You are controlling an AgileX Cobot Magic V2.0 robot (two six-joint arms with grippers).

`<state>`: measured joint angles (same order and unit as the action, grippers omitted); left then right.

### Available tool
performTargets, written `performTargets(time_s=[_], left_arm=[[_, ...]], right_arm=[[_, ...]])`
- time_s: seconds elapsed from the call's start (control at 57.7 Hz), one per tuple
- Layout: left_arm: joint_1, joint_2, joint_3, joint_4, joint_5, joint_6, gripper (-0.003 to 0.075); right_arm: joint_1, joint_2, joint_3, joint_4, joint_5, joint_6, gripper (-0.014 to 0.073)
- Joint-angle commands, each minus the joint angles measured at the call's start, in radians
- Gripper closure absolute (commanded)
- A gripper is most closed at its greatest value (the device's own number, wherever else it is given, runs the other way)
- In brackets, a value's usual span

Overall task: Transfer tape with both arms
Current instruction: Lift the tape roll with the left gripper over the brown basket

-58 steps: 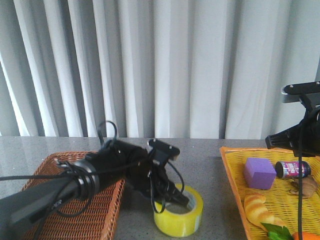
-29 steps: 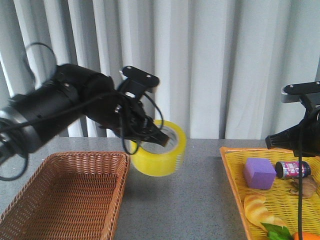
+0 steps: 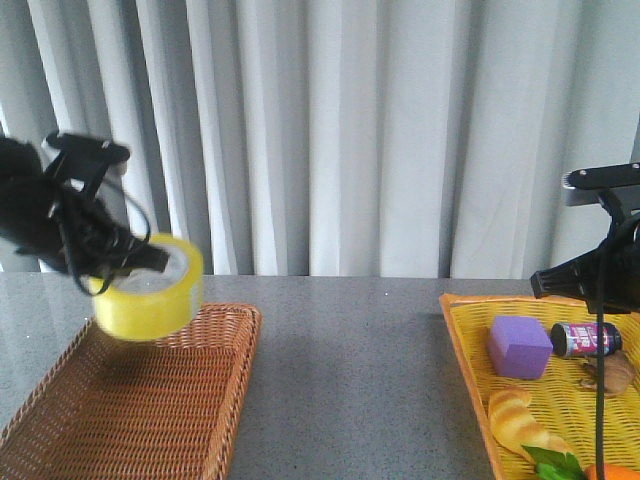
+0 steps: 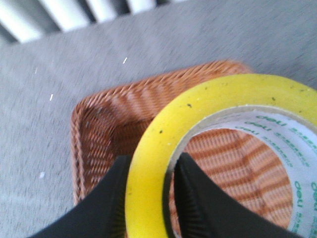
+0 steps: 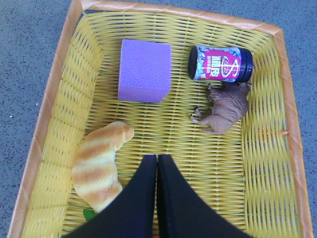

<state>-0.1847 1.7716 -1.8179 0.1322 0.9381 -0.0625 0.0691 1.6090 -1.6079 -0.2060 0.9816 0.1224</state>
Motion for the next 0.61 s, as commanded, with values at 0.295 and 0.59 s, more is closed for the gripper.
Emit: performTargets(time_s=[0.295,0.59], left_arm=[[0.054,0.021,0.152,-0.007,-0.196,-0.038,0.0717],[0.054,0.102,0.152,-0.007,-0.209,-0.164,0.0675]], right_arm=[[-0.006,-0.038,-0.023,-0.021,-0.046,-0.005,0.0602],[-0.006,-0.038,-0.023,-0.021,-0.046,-0.005,0.0602]])
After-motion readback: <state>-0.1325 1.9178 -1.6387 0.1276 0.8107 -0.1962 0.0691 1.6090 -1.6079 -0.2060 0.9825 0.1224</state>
